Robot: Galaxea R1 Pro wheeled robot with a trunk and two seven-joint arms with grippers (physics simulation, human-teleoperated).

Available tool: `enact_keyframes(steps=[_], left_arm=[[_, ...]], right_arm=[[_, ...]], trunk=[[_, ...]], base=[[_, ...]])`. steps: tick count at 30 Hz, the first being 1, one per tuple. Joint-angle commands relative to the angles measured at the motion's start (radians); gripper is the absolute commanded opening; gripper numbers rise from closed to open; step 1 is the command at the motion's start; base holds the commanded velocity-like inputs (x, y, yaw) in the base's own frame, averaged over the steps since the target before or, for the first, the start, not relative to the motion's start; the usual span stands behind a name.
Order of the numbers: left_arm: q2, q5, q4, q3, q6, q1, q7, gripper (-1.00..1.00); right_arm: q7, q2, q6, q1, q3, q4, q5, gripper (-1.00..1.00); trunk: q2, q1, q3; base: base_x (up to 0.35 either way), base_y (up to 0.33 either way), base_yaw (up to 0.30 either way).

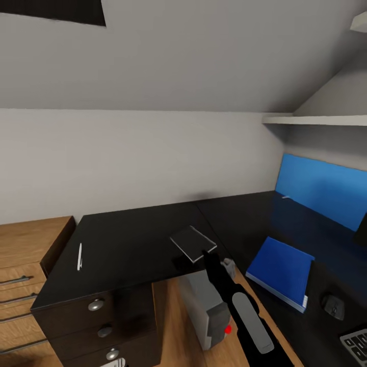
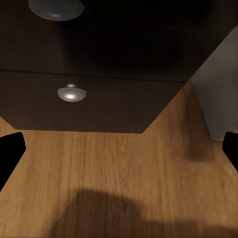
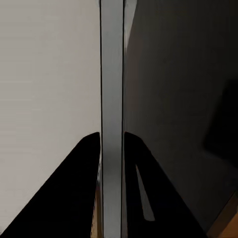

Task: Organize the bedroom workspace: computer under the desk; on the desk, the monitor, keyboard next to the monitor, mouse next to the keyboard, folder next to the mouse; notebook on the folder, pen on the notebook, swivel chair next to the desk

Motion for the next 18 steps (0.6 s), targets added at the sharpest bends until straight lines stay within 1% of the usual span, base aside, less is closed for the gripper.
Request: enact_keyframes(steps=[1, 2, 5, 11, 16, 17, 18], left_arm=[[0.001, 0.011, -0.001, -0.004, -0.007, -0.001, 0.004, 1.0], [0.001, 0.011, 0.0, -0.004, -0.007, -0.001, 0.004, 1.0], [0.0, 0.01, 0.018, -0.006, -0.007, -0.001, 0.004, 1.0], [-0.001, 0.01, 0.031, -0.005, -0.007, -0.001, 0.005, 1.0], [-0.001, 0.01, 0.041, -0.006, -0.007, -0.001, 0.005, 1.0], [-0.012, 0.01, 0.065, -0.005, -0.007, -0.001, 0.005, 1.0], [-0.025, 0.01, 0.077, -0.003, -0.007, -0.001, 0.005, 1.0]], right_arm=[[-0.004, -0.001, 0.002, 0.0, -0.001, -0.004, -0.008, -1.0], [-0.004, -0.001, 0.002, 0.0, -0.001, -0.005, -0.008, -1.0], [-0.004, -0.002, -0.001, 0.0, -0.003, -0.008, -0.007, -1.0], [-0.006, -0.005, -0.011, 0.0, -0.008, -0.01, -0.006, -1.0], [-0.007, -0.009, -0.063, 0.001, -0.014, -0.011, -0.006, -1.0], [-0.006, -0.015, -0.095, 0.002, -0.015, -0.012, -0.008, -1.0], [-0.006, -0.018, -0.106, 0.003, -0.017, -0.012, -0.014, -1.0]], trunk=[[0.007, -0.004, 0.002], [0.014, -0.008, 0.006], [0.014, -0.008, 0.006], [0.014, -0.008, 0.006], [0.014, -0.008, 0.006], [0.014, -0.008, 0.006], [0.014, -0.008, 0.006]], base=[[0.0, 0.0, 0.0], [0.0, 0.0, 0.0], [0.0, 0.0, -0.043], [0.0, 0.0, -0.223], [0.0, 0.0, -0.261], [0.0, 0.0, -0.267], [0.0, 0.0, -0.268]])
